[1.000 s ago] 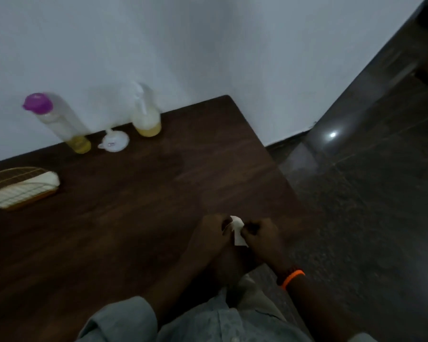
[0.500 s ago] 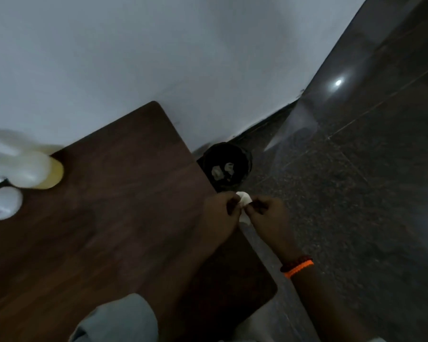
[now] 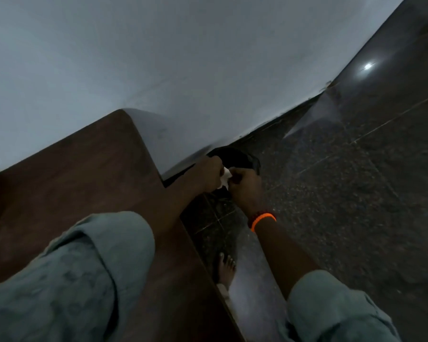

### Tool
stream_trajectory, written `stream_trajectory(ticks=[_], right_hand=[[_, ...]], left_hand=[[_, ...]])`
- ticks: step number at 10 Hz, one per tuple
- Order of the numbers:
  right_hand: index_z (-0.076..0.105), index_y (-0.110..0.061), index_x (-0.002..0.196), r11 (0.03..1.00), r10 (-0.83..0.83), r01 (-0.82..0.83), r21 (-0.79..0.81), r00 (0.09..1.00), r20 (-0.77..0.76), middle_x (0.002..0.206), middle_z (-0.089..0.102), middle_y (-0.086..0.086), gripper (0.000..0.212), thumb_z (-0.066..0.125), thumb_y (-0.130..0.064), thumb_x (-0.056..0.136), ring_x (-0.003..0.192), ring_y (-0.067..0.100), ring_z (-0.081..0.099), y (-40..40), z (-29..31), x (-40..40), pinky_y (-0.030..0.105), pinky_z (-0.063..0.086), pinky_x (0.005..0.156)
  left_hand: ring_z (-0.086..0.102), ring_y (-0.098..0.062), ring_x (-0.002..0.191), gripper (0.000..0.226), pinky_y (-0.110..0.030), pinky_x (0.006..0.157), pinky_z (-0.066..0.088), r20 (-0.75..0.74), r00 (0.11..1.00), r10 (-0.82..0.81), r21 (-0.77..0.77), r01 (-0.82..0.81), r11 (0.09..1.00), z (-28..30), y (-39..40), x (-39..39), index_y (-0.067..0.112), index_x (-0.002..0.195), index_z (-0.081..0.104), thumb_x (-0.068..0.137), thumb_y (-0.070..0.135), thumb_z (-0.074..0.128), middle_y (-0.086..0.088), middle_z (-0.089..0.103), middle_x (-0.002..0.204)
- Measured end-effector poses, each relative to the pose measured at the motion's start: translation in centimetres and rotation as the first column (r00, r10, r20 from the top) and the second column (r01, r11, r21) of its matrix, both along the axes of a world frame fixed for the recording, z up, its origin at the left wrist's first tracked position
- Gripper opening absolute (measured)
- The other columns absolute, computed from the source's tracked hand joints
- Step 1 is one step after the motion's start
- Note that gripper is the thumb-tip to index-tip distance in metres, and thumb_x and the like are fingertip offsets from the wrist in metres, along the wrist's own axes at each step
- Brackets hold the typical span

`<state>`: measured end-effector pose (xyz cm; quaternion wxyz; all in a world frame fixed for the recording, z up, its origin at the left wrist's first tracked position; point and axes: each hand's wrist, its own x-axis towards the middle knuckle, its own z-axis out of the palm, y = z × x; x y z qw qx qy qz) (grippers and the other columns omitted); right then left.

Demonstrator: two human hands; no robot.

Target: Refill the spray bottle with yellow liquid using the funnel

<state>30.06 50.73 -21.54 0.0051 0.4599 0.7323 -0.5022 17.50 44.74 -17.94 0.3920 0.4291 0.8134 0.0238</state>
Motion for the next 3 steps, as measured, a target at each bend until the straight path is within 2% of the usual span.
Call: stream_trajectory(ticks=[1, 2, 3], right_hand=[[0.068, -0.002, 0.122, 0.998, -0.004, 0.01, -0.065, 0.996, 0.088, 0.126, 0.066, 0.022, 0.036, 0.061, -0.001, 0.087, 0.121, 0.033, 0.059, 0.2, -2.7, -1.3, 0.028, 0.041, 0.098], [0.064, 0.0, 0.127, 0.988, 0.063, -0.035, -0.153, 0.981, 0.183, 0.133, 0.06, 0.023, 0.04, 0.065, -0.006, 0.087, 0.129, 0.037, 0.052, 0.1, -6.1, -1.4, 0.032, 0.038, 0.107], [0.061, 0.0, 0.127, 0.979, 0.093, -0.035, -0.202, 0.954, 0.287, 0.131, 0.06, 0.025, 0.043, 0.07, -0.016, 0.087, 0.126, 0.04, 0.053, -0.6, -7.9, -0.5, 0.039, 0.044, 0.103]], left_hand=[[0.066, -0.036, 0.093, 0.011, -0.044, 0.08, 0.053, 0.032, 0.999, -0.004, -0.088, 0.007, 0.996, -1.5, 1.5, -1.1, 0.007, 0.076, 0.062, 0.087, 0.006, 0.063, -0.017, 0.064, 0.087], [0.062, -0.031, 0.09, 0.014, -0.037, 0.076, 0.05, 0.023, 0.997, 0.071, -0.084, -0.069, 0.994, -3.6, 2.3, -1.9, -0.008, 0.102, 0.061, 0.091, -0.001, 0.056, -0.02, 0.062, 0.098], [0.044, -0.018, 0.06, 0.026, -0.031, 0.058, 0.039, -0.001, 0.996, 0.091, -0.113, -0.091, 0.989, -4.3, 2.0, -1.9, 0.005, 0.07, 0.044, 0.094, 0.0, 0.052, -0.007, 0.047, 0.072]])
